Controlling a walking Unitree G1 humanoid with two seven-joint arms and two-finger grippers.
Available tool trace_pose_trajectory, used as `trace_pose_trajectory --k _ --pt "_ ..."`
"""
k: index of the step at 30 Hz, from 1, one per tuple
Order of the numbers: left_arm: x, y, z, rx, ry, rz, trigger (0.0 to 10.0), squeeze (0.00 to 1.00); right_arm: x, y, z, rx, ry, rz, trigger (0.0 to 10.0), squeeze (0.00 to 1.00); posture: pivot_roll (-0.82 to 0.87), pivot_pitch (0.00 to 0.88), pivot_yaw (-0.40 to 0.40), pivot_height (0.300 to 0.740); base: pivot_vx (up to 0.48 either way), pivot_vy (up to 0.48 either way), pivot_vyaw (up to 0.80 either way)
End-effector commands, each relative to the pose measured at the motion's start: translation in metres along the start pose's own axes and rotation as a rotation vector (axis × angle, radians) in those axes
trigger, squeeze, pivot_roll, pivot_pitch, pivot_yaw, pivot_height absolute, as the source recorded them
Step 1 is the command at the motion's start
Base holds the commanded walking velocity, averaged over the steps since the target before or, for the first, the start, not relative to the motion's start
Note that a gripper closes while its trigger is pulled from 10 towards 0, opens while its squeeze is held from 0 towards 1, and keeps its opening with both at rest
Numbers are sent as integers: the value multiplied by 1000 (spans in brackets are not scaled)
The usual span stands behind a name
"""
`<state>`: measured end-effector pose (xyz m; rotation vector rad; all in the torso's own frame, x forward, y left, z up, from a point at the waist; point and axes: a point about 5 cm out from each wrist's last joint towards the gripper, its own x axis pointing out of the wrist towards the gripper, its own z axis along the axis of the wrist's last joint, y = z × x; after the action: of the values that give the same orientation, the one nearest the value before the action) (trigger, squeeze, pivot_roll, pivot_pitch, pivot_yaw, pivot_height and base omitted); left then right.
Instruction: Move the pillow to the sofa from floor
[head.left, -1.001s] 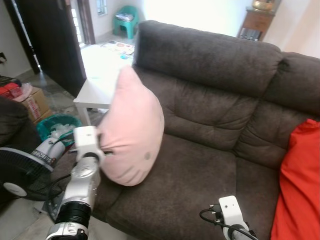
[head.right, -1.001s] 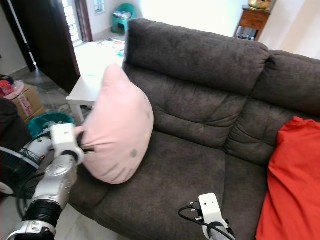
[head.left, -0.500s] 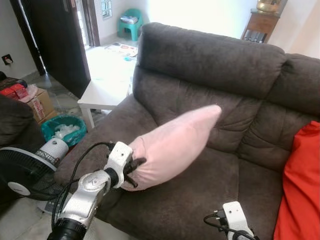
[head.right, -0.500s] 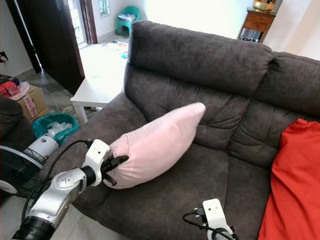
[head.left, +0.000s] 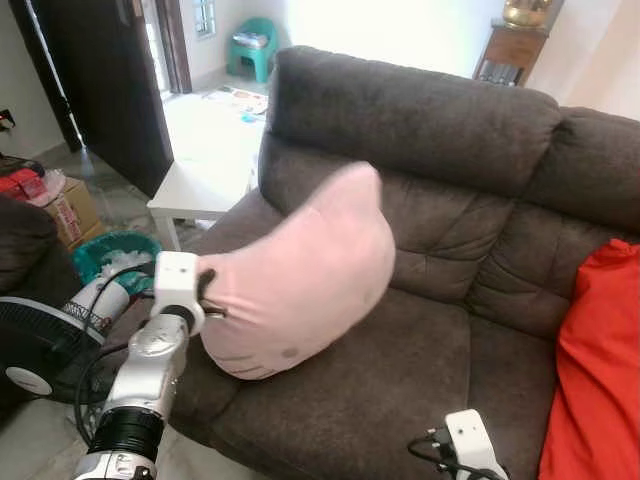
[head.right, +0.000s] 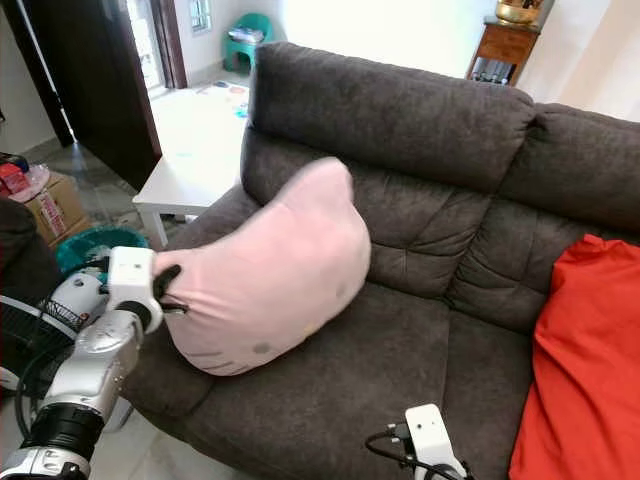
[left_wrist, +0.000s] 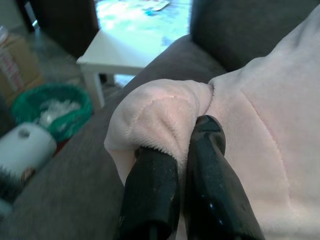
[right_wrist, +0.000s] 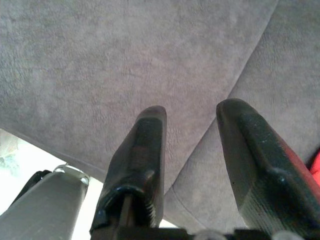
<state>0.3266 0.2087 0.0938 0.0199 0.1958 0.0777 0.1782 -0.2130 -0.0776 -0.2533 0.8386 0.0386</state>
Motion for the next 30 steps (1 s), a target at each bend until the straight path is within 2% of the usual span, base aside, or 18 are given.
trace_pose_trajectory --k 1,6,12,14,16,20,21,30 --pt "2 3 6 -32 -32 28 10000 0 0 -3 1 2 -4 -7 10000 0 182 0 -125 740 0 0 0" --pt "3 -10 -2 -4 -8 -48 10000 0 0 -3 0 -2 -2 -5 10000 0 181 2 -133 740 0 0 0" --pt "-6 -38 -18 110 61 -308 10000 0 2 6 5 -8 -17 6 10000 0 183 3 -139 740 0 0 0" --pt "-8 -42 -20 120 61 -356 10000 0 4 9 11 -9 -30 9 10000 0 182 3 -140 740 0 0 0" --pt "-7 -40 -19 122 46 -340 10000 0 4 9 13 -9 -36 9 10000 0 182 2 -140 740 0 0 0" --pt "-1 -25 -11 100 1 -204 10000 0 5 9 16 -10 -42 8 10000 0 182 1 -140 740 0 0 0" --pt "2 -18 -3 71 -36 -144 10000 0 6 8 18 -10 -44 8 10000 0 181 1 -140 740 0 0 0" --pt "7 -10 16 27 -127 -62 10000 0 9 9 28 -10 -56 10 10000 0 181 0 -139 740 0 0 0"
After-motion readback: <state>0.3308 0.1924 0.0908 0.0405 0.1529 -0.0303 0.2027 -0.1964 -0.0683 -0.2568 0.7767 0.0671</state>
